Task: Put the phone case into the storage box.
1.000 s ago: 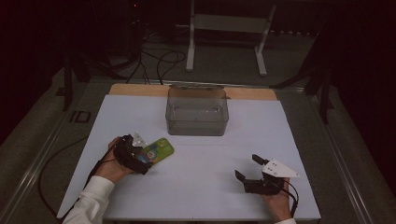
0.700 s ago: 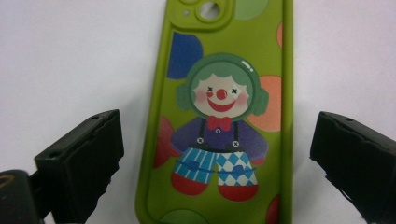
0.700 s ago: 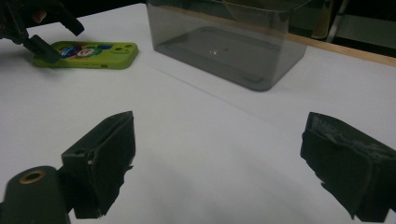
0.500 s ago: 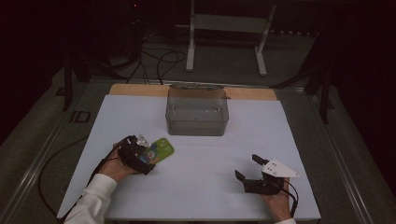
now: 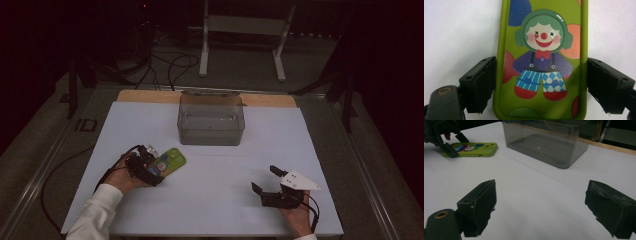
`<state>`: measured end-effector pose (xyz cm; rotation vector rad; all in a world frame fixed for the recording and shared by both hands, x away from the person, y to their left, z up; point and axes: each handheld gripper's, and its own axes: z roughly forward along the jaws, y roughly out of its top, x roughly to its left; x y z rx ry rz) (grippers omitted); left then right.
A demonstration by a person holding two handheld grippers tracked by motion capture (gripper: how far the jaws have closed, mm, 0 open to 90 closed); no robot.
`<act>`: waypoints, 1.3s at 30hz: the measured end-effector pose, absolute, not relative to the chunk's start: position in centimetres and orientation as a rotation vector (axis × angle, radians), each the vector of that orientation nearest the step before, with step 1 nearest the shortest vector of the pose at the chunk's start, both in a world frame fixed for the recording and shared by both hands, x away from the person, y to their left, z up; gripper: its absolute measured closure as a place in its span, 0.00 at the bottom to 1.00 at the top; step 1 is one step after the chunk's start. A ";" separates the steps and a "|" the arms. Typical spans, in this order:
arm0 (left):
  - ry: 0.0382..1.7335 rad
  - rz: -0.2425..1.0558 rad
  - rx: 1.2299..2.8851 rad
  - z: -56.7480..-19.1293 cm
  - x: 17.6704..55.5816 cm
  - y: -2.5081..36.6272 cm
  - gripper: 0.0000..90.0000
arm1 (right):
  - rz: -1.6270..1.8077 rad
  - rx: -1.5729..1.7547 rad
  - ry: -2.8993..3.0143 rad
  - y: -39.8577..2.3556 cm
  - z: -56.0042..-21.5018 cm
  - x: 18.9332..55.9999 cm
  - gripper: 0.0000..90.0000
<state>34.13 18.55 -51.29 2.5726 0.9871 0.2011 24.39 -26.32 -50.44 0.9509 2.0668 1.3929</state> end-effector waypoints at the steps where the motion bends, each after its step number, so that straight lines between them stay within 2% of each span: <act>1: 0.984 0.198 2.574 -51.3 34.2 18.6 0.15 | 1.393 0.949 2.068 -26.3 -50.5 24.4 0.11; 15: 1.013 0.220 2.567 -51.0 33.9 18.3 0.18 | 1.391 0.950 2.068 -26.3 -50.5 24.4 0.11; 20: 1.008 0.302 2.514 -50.8 33.4 17.9 0.18 | 1.389 0.947 2.069 -26.3 -50.5 24.4 0.11; 30: 1.032 0.342 2.390 -50.1 32.4 17.6 0.18 | 1.386 0.949 2.072 -26.3 -50.5 24.4 0.11; 39: 1.041 0.462 2.242 -48.6 31.3 17.0 0.18 | 1.383 0.954 2.075 -26.3 -50.5 24.5 0.11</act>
